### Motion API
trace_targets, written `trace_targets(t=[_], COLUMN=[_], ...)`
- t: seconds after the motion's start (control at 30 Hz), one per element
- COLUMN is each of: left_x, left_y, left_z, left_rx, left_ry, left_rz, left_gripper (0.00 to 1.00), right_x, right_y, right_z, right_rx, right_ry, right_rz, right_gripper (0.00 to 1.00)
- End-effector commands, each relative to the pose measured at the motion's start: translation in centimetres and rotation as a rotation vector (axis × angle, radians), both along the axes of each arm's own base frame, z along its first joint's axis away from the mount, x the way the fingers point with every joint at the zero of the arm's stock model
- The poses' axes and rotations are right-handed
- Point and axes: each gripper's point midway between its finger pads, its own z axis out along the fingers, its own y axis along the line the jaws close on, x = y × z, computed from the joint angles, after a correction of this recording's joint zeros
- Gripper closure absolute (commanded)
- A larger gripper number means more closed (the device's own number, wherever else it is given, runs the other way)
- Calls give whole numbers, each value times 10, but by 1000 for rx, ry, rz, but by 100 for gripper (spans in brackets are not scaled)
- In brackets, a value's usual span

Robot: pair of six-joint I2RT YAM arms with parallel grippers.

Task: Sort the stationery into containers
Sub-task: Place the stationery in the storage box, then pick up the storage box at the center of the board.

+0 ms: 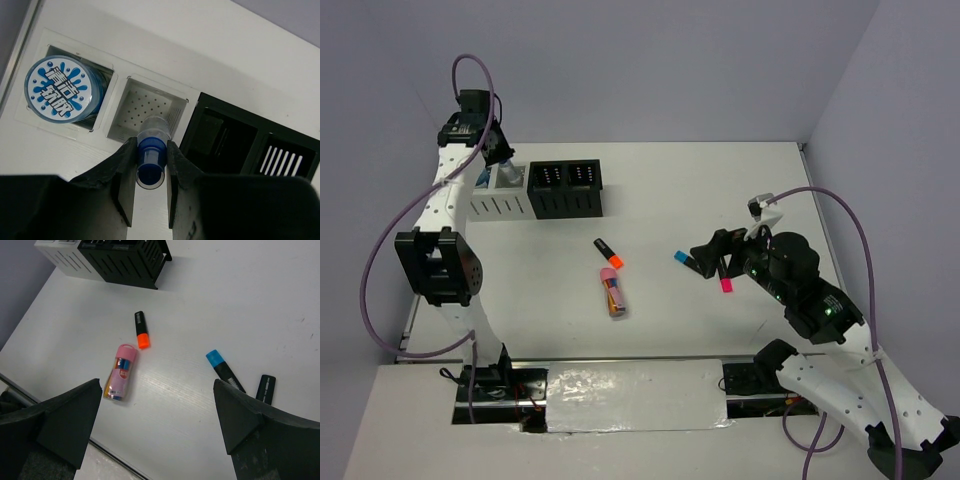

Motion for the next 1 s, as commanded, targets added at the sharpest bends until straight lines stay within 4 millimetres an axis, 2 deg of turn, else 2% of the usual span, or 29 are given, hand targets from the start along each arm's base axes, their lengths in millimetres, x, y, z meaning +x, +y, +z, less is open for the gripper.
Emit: trace_targets(t=[0.0,0.13,0.23,0.27,0.33,0.37,0.43,0.53,0.6,0.63,0.7,0.73,0.8,0.83,0.87,0.9,0.93,0.97], left_x=[9,13,15,15,15,15,12,7,2,-3,-13,-23,-38,-55,-64,-74,-95,-105], left_y=[7,8,6,6,5,6,7,8,6,3,-4,-7,-10,-15,-18,-23,-29,-33], left_z=[1,-10,-25,-32,-37,-39,-40,-24,-12,4,22,45,66,83,90,96,103,105], left_rx=[39,43,31,27,22,20,22,27,22,16,15,24,33,18,4,-11,-32,-43], left_ry=[-23,-3,27,43,59,62,69,43,23,-12,-39,-84,-117,-150,-169,-190,-231,-252], left_rz=[12,14,8,7,9,14,21,28,24,21,5,2,-1,-17,-30,-51,-82,-95], left_gripper=[91,81,63,53,41,31,26,12,8,5,1,1,1,1,1,1,1,1], right_x=[3,3,4,6,7,11,14,19,25,28,30,31,27,28,18,17,19,13], right_y=[6,8,11,15,21,26,33,39,36,36,41,47,64,74,91,99,111,124], right_z=[9,8,3,-2,-11,-21,-35,-51,-61,-71,-81,-94,-105,-114,-118,-120,-127,-131], right_rx=[29,31,27,23,15,2,-14,-27,-49,-72,-73,-90,-115,-142,-154,-164,-182,-191], right_ry=[-37,-34,-29,-23,5,35,78,123,162,201,250,294,321,341,350,351,365,373], right_rz=[19,26,43,53,77,87,107,114,73,56,48,51,52,55,94,94,101,125], right_gripper=[0,0,0,0,0,0,0,0,0,0,0,0,0,0,0,0,0,0])
